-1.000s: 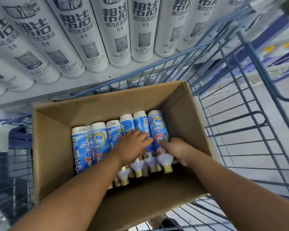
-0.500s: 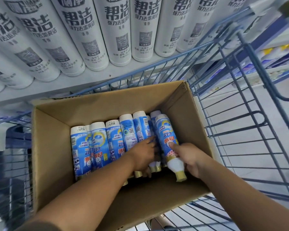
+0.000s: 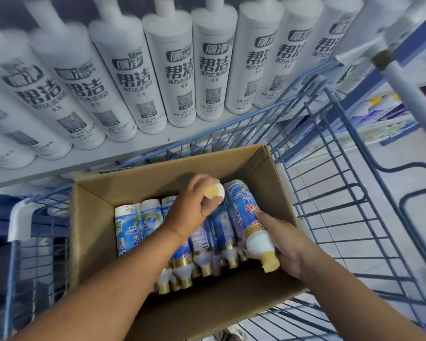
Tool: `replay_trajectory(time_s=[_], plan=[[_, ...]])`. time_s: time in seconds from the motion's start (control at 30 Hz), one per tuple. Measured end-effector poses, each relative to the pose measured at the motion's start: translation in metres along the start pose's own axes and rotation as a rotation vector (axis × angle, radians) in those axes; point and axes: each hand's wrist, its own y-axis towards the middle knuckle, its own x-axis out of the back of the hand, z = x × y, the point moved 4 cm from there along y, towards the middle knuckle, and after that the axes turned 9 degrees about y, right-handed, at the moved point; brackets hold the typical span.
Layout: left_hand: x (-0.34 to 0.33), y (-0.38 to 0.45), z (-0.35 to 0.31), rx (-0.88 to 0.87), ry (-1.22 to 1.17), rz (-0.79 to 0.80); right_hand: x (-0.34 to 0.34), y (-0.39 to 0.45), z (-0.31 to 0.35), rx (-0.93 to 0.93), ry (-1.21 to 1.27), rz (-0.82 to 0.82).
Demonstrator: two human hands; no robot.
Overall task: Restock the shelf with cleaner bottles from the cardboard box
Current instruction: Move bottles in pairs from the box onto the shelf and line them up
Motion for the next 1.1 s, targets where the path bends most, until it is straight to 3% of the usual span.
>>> replay_trajectory(time_s=[0.07, 0.2, 0.37, 0.83, 1.1], plan=[[0.015, 0.011, 0.007, 0.189, -0.037, -0.053, -0.013, -0.003, 0.002, 0.041, -0.020, 0.032], [0.028, 0.014, 0.000, 0.346, -0.120, 0.049, -0.040, -0.015, 0.010, 0.066, -0.047, 0.063], [0.067, -0.003, -0.028, 0.531, -0.266, -0.079, -0.060, -0.056, 0.028, 0.088, -0.078, 0.128], [0.286, -0.040, -0.203, 0.387, -0.188, -0.395, -0.130, -0.240, 0.092, 0.243, -0.290, 0.425], [0.389, -0.051, -0.264, 0.283, -0.188, -0.642, -0.188, -0.334, 0.141, 0.369, -0.358, 0.593]])
